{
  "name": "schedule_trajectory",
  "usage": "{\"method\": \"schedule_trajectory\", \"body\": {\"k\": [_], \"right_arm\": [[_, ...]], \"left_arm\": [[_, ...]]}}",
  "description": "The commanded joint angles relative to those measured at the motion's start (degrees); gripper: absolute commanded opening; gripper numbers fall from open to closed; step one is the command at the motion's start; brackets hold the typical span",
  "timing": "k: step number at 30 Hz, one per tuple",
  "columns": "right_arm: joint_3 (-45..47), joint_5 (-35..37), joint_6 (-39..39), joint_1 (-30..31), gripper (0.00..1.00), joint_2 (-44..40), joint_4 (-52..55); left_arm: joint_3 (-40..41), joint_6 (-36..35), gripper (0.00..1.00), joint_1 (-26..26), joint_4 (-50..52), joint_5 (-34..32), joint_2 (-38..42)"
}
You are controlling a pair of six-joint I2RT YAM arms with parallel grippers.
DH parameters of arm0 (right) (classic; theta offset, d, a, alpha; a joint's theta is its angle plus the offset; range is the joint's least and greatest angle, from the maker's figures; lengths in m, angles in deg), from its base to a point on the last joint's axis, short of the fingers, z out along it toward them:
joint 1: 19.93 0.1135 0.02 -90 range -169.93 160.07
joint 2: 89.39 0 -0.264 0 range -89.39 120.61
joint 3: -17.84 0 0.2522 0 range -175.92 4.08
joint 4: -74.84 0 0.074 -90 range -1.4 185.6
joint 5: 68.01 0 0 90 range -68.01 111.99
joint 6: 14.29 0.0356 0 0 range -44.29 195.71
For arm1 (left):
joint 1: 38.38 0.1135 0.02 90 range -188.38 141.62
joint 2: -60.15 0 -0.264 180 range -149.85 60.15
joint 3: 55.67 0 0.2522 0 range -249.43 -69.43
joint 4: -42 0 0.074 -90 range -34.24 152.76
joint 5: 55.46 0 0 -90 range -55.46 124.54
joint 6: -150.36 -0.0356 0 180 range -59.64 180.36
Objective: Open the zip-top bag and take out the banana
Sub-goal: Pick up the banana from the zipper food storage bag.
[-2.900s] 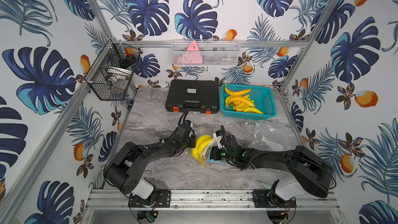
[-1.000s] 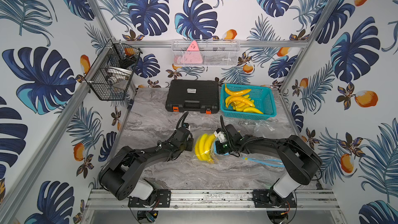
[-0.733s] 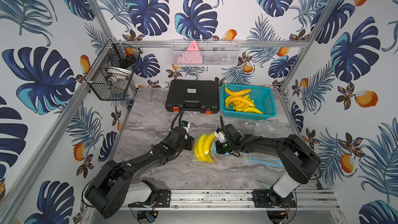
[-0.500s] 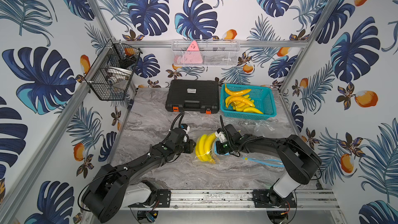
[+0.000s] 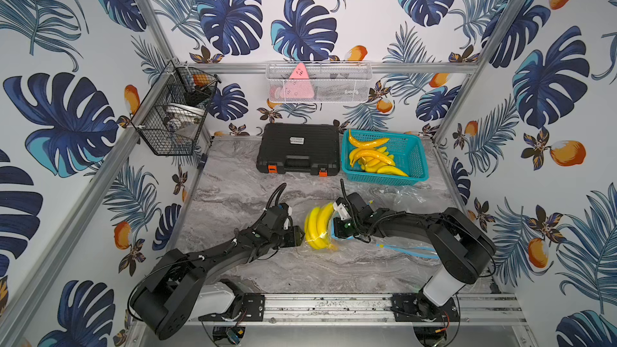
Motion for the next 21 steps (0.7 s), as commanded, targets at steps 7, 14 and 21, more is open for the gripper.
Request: {"method": "schedule_trajectory", "body": {"k": [7, 14, 21], "right_arm": [[1.5, 0.4, 2.2, 0.3, 0.28, 0.9, -2.0], [0.6, 1.1, 2.8, 1.3, 0.27, 1.2, -1.8], [1.3, 1.3, 4.3, 1.7, 0.27, 0.6, -3.4]], "left_arm": [[1.8, 6.2, 0.70, -0.6, -6.4, -3.5, 7.3], [-0.6, 7.1, 0.66, -1.1, -10.4, 1.1, -4.9], [-0.4, 7.7, 0.46, -1.5, -14.1, 0.6, -9.2]]}}
